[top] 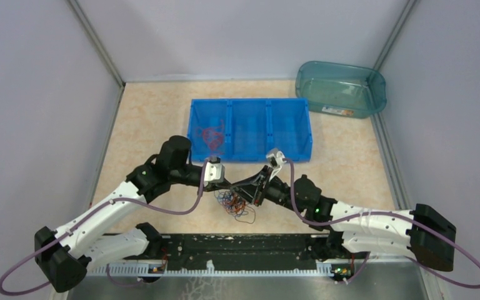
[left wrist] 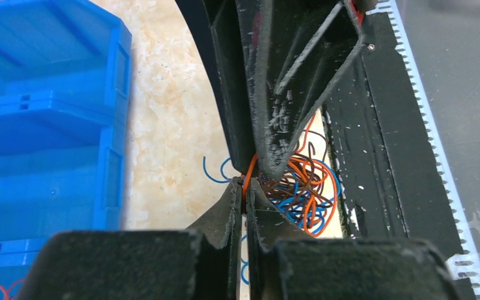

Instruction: Untangle the cables

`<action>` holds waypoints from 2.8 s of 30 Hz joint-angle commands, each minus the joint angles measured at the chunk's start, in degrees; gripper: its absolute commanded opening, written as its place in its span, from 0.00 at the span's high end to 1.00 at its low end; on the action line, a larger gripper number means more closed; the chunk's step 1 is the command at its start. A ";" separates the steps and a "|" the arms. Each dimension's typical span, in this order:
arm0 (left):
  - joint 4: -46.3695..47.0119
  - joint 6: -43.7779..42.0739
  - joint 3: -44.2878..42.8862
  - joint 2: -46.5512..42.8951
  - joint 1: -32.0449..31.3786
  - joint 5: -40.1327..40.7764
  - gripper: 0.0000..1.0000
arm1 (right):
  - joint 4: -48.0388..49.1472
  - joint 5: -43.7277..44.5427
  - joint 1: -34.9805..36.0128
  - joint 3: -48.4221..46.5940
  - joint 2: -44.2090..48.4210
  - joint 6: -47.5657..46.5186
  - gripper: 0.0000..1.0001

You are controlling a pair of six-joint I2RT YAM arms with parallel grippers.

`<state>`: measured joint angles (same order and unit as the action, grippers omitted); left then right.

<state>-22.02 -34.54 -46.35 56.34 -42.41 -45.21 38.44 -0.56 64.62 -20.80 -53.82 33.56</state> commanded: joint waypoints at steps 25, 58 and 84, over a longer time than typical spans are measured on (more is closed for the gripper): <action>1.41 -6.34 -7.05 -5.13 -1.08 -2.80 0.99 | -5.59 3.11 -2.82 -3.54 6.07 -4.18 0.43; 9.10 4.99 -19.49 -1.45 -2.85 -3.27 1.00 | 14.03 7.86 -1.95 -0.64 -12.72 -5.09 0.44; 12.47 10.60 -36.68 5.18 -2.85 -2.29 1.00 | 2.64 21.92 -1.04 5.50 -10.75 -7.84 0.53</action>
<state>-14.22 -25.02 -78.96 61.14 -44.91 -46.61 46.81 17.69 62.67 -15.22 -64.62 27.79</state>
